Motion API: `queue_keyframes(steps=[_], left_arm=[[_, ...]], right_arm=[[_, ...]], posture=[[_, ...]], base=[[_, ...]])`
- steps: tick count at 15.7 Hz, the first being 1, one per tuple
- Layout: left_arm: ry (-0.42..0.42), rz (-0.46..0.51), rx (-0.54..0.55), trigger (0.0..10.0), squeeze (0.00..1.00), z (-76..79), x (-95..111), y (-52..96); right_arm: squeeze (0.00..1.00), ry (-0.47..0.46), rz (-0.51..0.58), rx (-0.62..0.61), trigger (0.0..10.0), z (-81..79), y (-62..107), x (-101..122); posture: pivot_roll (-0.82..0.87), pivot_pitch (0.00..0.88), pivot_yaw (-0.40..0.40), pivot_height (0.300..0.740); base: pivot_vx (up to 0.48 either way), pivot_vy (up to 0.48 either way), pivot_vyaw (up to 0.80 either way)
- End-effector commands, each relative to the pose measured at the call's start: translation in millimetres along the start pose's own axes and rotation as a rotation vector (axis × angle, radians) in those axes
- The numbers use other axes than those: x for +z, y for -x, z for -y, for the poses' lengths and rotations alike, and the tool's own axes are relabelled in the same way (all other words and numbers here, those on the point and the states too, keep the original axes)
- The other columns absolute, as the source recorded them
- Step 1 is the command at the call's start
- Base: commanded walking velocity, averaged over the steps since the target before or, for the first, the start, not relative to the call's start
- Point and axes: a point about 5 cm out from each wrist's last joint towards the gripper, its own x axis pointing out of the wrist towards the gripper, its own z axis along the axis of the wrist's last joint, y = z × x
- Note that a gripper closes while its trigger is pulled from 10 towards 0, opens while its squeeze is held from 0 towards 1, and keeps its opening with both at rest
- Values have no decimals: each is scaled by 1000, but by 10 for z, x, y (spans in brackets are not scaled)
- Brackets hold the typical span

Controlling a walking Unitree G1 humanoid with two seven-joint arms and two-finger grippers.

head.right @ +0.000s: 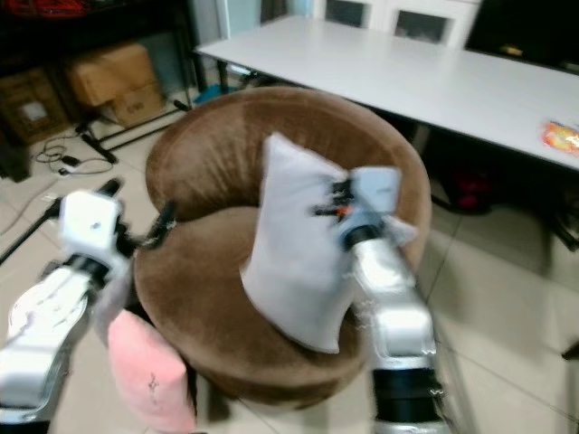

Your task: Move the pillow to the sofa from floor

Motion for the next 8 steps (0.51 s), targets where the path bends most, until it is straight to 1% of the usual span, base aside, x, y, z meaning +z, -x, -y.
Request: queue_keyframes(steps=[1,8], left_arm=[[-5,11,-12,10000,0,31,32,-23],[-7,8,-10,10000,0,15,29,-21]], right_arm=[[0,16,89,-19,10000,81,7,188],[0,7,85,-7,10000,55,0,180]], posture=[[-46,0,8,740],[-41,0,7,740]], base=[[300,0,0],[297,0,0]])
